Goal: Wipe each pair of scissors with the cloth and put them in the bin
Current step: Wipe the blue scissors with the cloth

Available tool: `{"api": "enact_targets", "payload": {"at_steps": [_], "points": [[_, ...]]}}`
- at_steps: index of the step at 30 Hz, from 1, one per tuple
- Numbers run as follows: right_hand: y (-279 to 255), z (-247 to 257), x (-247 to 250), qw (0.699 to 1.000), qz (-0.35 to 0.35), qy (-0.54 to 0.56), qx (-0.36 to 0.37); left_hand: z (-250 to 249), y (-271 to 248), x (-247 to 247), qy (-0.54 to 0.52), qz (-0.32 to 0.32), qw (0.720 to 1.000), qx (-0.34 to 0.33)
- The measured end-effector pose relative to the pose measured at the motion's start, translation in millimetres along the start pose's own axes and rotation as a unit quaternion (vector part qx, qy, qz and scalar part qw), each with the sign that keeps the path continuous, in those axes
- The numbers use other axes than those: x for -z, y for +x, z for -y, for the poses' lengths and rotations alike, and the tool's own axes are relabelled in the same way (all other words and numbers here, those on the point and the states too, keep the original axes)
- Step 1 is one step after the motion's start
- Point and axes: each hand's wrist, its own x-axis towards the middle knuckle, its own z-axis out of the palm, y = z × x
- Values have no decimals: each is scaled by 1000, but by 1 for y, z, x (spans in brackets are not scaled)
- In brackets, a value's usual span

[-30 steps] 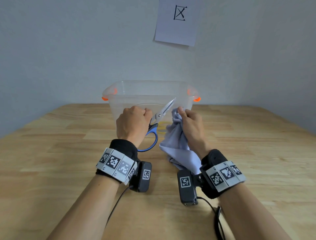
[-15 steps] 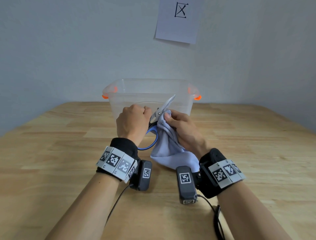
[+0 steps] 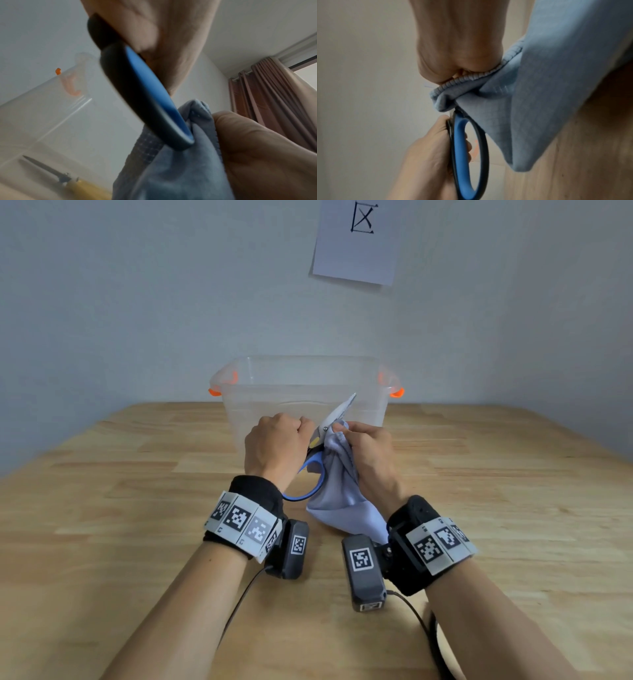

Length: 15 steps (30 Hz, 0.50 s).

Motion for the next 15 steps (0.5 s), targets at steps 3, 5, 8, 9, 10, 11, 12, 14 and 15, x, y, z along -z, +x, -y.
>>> {"api": "enact_targets", "payload": {"at_steps": [3,5,8,9,10,11,12,14,15], "points": [[-2,3,1,1000,-16,17,2,-3,1,0,5,7,1000,-13],[0,5,2,999,-32,13,3,-6,3,-2,9,8,1000,-20],[4,4,2,999,-55,3,1,-5,3,-5,15,9,999,-32],[7,3,1,998,-61,-2,2,-4,4,-6,18,8,999,-35],[8,3,0,998,-66,-2,4,-4,4,-6,21,7,999,-39],[9,2,-1,997,-71,-1,6,-2,5,-7,22,9,999,-43],[10,2,-1,997,-77,1,9,-1,5,-8,26,11,999,-45],[11,4,0,996,-91,12,22,0,4,-11,39,15,998,-50],[10,5,1,995,-96,18,29,-1,3,-12,42,16,997,-55]]}}
